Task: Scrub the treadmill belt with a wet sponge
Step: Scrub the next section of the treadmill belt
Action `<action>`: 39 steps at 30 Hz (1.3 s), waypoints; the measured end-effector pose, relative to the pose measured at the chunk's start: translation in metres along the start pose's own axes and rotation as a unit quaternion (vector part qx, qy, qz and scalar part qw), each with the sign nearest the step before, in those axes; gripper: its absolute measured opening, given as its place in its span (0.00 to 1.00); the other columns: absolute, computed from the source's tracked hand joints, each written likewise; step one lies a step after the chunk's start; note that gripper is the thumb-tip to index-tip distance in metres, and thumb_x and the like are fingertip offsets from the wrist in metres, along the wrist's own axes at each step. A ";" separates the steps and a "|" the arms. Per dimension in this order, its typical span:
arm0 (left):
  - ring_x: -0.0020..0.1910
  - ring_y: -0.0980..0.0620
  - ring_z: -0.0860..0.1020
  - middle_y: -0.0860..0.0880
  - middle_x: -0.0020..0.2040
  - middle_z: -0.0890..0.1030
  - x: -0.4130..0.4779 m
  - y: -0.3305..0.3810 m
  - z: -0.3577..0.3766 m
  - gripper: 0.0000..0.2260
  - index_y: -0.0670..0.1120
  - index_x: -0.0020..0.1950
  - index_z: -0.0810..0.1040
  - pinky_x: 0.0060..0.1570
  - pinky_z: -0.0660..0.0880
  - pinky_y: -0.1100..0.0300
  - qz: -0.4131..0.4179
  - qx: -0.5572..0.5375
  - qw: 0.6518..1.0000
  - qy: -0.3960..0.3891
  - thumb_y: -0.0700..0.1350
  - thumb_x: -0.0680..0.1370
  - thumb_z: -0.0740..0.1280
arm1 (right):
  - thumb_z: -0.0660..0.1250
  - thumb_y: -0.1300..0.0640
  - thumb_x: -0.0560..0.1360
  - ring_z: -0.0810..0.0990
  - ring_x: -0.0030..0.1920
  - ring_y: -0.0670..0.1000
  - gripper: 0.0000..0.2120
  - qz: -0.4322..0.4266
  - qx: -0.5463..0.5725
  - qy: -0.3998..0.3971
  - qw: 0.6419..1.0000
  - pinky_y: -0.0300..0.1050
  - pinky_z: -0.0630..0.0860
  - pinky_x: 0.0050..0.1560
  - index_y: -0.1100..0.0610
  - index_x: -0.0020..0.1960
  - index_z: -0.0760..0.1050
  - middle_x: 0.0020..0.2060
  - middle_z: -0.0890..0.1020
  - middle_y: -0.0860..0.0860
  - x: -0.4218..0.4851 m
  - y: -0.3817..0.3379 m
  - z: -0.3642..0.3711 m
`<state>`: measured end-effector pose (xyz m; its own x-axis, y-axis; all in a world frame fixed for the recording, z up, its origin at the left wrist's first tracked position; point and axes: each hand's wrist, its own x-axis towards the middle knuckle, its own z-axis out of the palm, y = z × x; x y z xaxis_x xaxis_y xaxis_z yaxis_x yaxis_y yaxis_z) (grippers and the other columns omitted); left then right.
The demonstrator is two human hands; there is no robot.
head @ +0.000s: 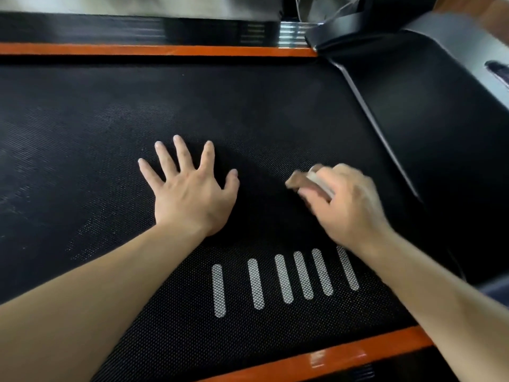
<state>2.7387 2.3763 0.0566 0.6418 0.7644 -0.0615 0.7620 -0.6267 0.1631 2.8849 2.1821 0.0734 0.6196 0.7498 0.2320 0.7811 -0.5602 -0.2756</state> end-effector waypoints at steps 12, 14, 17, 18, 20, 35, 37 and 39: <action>0.81 0.35 0.37 0.39 0.84 0.43 0.001 0.000 -0.001 0.34 0.55 0.83 0.48 0.75 0.35 0.31 0.003 -0.004 1.000 -0.003 0.69 0.80 0.45 | 0.63 0.40 0.78 0.79 0.55 0.62 0.16 0.082 -0.033 0.031 0.996 0.56 0.72 0.57 0.49 0.58 0.78 0.51 0.82 0.56 0.083 0.014 0.008; 0.81 0.35 0.37 0.39 0.84 0.43 0.000 0.001 -0.001 0.34 0.55 0.83 0.48 0.75 0.36 0.31 0.005 -0.005 1.000 -0.005 0.69 0.80 0.45 | 0.62 0.41 0.78 0.78 0.56 0.62 0.13 0.169 -0.029 0.039 0.984 0.57 0.72 0.58 0.49 0.52 0.76 0.52 0.81 0.56 0.113 0.021 0.004; 0.81 0.35 0.37 0.39 0.84 0.43 0.000 0.000 -0.001 0.34 0.56 0.83 0.48 0.75 0.36 0.31 0.004 -0.004 1.000 -0.004 0.69 0.80 0.45 | 0.62 0.42 0.79 0.78 0.53 0.61 0.14 0.099 -0.017 0.028 0.995 0.55 0.72 0.55 0.52 0.53 0.76 0.51 0.80 0.56 0.110 0.002 0.019; 0.81 0.35 0.37 0.39 0.84 0.42 0.000 0.000 -0.001 0.34 0.56 0.83 0.48 0.75 0.36 0.31 0.005 -0.002 1.000 -0.005 0.69 0.80 0.45 | 0.64 0.42 0.79 0.78 0.52 0.60 0.15 0.054 0.000 0.016 0.998 0.54 0.73 0.55 0.53 0.55 0.78 0.50 0.80 0.55 0.101 -0.006 0.022; 0.81 0.35 0.37 0.39 0.84 0.42 0.000 0.000 0.000 0.34 0.56 0.83 0.47 0.75 0.36 0.31 0.005 0.000 1.000 -0.002 0.69 0.80 0.44 | 0.66 0.42 0.78 0.79 0.49 0.59 0.15 0.003 0.022 0.000 1.000 0.56 0.75 0.54 0.52 0.56 0.79 0.47 0.80 0.54 0.091 -0.004 0.021; 0.81 0.35 0.35 0.40 0.83 0.40 0.001 0.000 0.000 0.34 0.57 0.83 0.44 0.75 0.35 0.31 0.010 -0.008 1.000 -0.001 0.69 0.80 0.44 | 0.65 0.41 0.76 0.80 0.51 0.60 0.16 0.123 0.015 0.042 0.991 0.53 0.76 0.52 0.53 0.49 0.79 0.44 0.82 0.53 0.197 0.028 0.015; 0.81 0.35 0.35 0.40 0.83 0.40 0.002 0.000 0.000 0.34 0.57 0.83 0.44 0.75 0.34 0.31 0.012 -0.007 1.000 0.001 0.69 0.80 0.43 | 0.64 0.43 0.76 0.80 0.52 0.61 0.15 0.123 -0.008 0.052 0.991 0.54 0.76 0.53 0.54 0.50 0.79 0.46 0.82 0.54 0.210 0.025 0.024; 0.81 0.35 0.34 0.40 0.83 0.40 0.002 0.000 0.001 0.34 0.57 0.83 0.44 0.75 0.34 0.31 0.012 -0.007 1.000 -0.001 0.69 0.80 0.43 | 0.64 0.43 0.76 0.80 0.49 0.59 0.15 0.057 0.003 0.037 0.998 0.55 0.76 0.53 0.53 0.51 0.80 0.45 0.81 0.53 0.203 0.011 0.038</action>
<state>2.7397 2.3773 0.0559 0.6598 0.7491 -0.0585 0.7453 -0.6426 0.1775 3.0165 2.3420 0.0822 0.7086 0.6530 0.2674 0.7049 -0.6385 -0.3090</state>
